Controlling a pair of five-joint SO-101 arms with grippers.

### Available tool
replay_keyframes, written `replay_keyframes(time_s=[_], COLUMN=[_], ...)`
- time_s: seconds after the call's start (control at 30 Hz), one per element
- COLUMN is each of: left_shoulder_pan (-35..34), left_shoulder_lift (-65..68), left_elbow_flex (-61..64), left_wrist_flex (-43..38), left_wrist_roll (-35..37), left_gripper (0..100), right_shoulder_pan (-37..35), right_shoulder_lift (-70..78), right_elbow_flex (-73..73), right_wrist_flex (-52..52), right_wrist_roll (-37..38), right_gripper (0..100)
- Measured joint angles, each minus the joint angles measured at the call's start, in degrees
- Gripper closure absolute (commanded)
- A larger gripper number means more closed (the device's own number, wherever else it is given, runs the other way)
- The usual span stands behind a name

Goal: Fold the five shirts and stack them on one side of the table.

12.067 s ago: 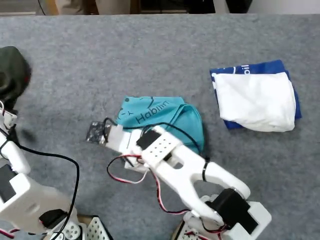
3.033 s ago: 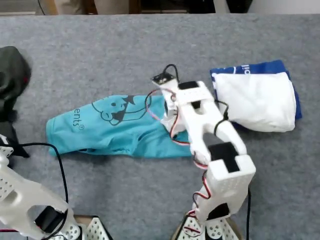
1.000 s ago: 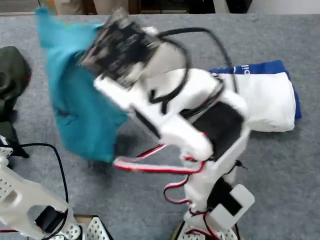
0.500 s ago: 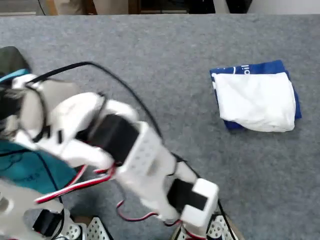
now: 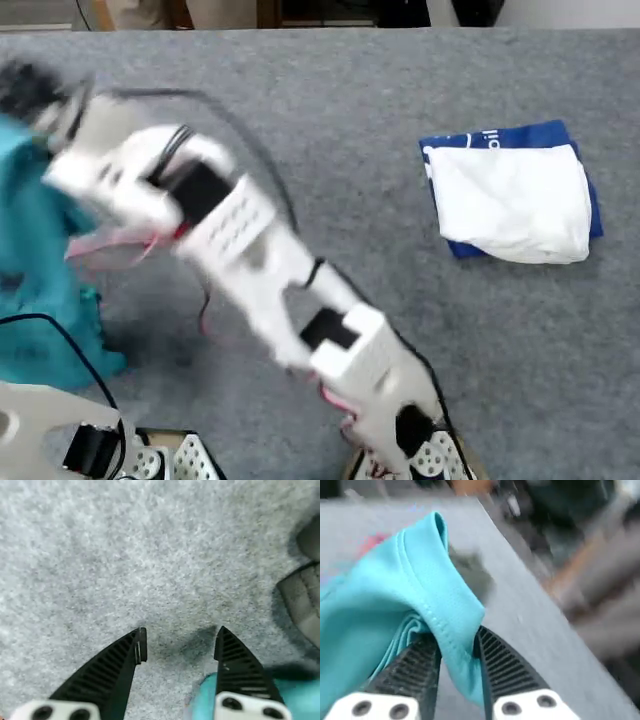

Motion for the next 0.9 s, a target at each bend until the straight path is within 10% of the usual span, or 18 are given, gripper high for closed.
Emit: replay_keyframes(time_s=[0.4, 0.9], left_shoulder_pan=[1.76, 13.54], left_shoulder_lift=[0.00, 0.00], left_elbow_flex=[0.70, 1.23], left_wrist_flex=[0.70, 8.00], left_wrist_roll=[1.58, 1.67], left_gripper=[77, 81], right_shoulder_pan=[27.78, 32.35], right_shoulder_lift=[13.19, 17.05], right_elbow_flex=[0.00, -13.98], right_wrist_flex=[0.00, 19.43], right_wrist_roll=[0.18, 12.22], right_gripper=[99.6, 99.7])
